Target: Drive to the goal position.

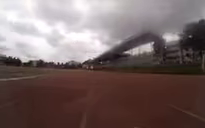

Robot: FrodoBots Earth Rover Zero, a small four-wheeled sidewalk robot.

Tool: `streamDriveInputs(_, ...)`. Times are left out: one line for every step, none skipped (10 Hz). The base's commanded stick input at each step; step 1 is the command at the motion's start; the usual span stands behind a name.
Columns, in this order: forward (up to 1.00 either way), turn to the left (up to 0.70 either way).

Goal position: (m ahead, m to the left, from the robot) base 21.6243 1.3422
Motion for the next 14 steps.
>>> streamDriveInputs(0.70,0.00)
streamDriveInputs(0.70,0.00)
streamDriveInputs(0.70,0.00)
streamDriveInputs(0.70,0.00)
streamDriveInputs(0.70,0.00)
streamDriveInputs(0.70,0.00)
streamDriveInputs(0.70,0.00)
streamDriveInputs(0.70,0.00)
streamDriveInputs(0.70,0.00)
streamDriveInputs(0.70,0.00)
streamDriveInputs(0.70,0.00)
streamDriveInputs(0.70,0.00)
streamDriveInputs(0.70,0.00)
streamDriveInputs(0.70,0.00)
